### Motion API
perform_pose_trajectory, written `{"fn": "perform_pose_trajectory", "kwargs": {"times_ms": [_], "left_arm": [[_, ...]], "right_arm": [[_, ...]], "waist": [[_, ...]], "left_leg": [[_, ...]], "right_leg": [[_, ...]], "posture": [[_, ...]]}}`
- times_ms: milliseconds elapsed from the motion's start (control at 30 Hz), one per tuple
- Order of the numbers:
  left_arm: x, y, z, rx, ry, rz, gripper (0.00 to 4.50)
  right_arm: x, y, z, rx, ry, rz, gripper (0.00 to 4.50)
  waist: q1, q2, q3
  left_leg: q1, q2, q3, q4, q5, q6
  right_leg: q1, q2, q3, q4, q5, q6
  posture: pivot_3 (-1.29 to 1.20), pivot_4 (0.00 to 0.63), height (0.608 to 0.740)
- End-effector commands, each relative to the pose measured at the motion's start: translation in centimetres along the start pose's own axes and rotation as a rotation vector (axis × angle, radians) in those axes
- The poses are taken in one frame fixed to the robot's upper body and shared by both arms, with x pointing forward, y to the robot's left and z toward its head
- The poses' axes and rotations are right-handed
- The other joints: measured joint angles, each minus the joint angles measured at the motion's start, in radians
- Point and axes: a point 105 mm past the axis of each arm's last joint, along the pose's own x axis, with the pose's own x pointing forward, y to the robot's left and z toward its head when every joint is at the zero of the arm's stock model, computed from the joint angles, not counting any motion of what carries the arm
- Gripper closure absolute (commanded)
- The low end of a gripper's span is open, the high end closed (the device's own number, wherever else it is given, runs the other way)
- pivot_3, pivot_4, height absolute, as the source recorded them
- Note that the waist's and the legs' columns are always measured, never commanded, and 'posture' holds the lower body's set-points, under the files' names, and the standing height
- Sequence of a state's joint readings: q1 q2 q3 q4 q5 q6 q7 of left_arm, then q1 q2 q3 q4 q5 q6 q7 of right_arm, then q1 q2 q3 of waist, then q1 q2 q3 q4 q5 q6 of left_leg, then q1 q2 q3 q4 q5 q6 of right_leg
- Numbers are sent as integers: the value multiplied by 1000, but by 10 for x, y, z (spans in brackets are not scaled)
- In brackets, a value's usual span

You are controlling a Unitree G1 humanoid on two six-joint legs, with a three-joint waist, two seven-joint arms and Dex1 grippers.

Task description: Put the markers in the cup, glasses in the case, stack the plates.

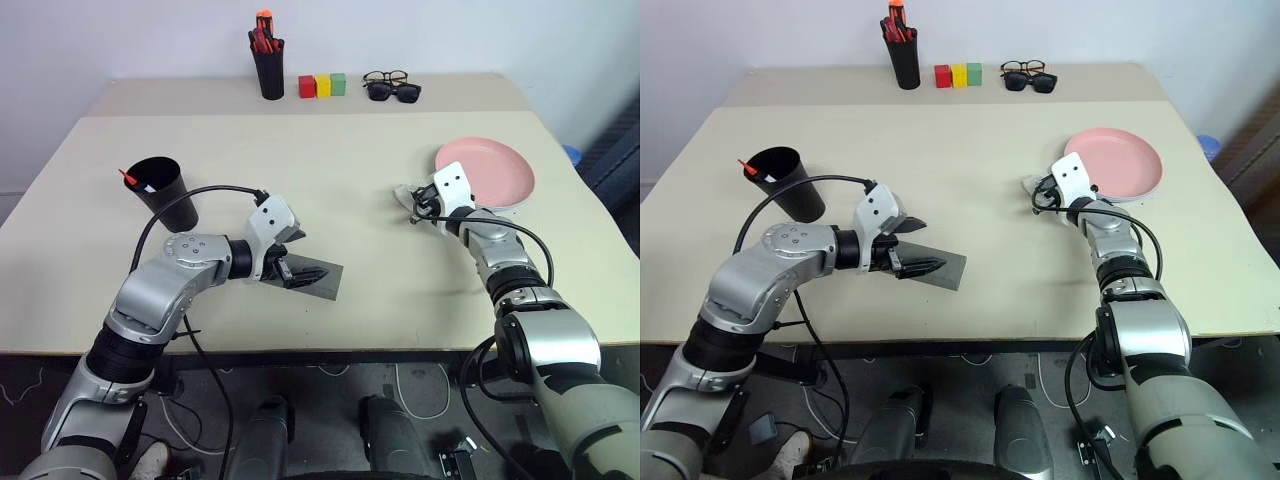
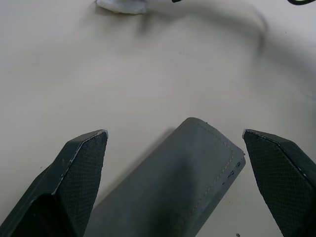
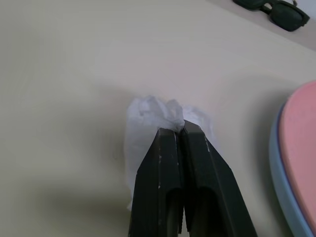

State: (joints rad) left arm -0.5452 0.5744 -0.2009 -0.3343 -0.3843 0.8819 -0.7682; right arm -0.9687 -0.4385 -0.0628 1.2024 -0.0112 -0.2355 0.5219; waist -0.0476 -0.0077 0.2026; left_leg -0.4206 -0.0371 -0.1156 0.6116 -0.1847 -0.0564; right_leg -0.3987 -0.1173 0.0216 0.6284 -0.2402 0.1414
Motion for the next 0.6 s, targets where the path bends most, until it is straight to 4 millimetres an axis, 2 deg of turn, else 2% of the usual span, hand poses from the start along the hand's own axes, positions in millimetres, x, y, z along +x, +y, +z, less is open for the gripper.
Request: {"fn": "perform_pose_trajectory", "kwargs": {"times_ms": [33, 300, 367, 467, 533, 600], "left_arm": [[-1, 0, 11, 28, -45, -1, 0], [1, 0, 12, 25, -57, 0, 0], [1, 0, 12, 25, -59, 1, 0], [1, 0, 12, 18, -59, 5, 0], [1, 0, 12, 14, -59, 8, 0], [1, 0, 12, 12, -59, 13, 0]], "right_arm": [[-4, -32, 51, 24, -165, -89, 4443], [-21, -78, 83, 41, -245, -252, 4443], [-27, -93, 87, 33, -234, -331, 4443], [-35, -108, 80, 18, -183, -405, 4443], [-38, -112, 73, 19, -152, -406, 3940], [-39, -112, 68, 13, -133, -402, 3255]], "waist": [[0, 0, 0], [0, 0, 0], [0, 0, 0], [1, 0, 0], [2, 0, 0], [0, 0, 0]], "left_leg": [[0, 0, 0, 0, 0, 0], [0, 0, 0, 0, 0, 0], [0, 0, 0, 0, 0, 0], [0, 0, 0, 0, 0, 0], [0, 0, 0, 0, 0, 0], [0, 0, 0, 0, 0, 0]], "right_leg": [[0, 0, 0, 0, 0, 0], [0, 0, 0, 0, -2, -3], [0, 0, 0, 0, -2, -3], [0, 0, 0, 0, -2, -3], [0, 0, 0, -1, -2, -3], [0, 0, 0, -1, -2, -4]], "posture": [[0, 150, 740], [0, 150, 740], [0, 150, 740], [0, 150, 740], [0, 150, 740], [0, 150, 740]]}}
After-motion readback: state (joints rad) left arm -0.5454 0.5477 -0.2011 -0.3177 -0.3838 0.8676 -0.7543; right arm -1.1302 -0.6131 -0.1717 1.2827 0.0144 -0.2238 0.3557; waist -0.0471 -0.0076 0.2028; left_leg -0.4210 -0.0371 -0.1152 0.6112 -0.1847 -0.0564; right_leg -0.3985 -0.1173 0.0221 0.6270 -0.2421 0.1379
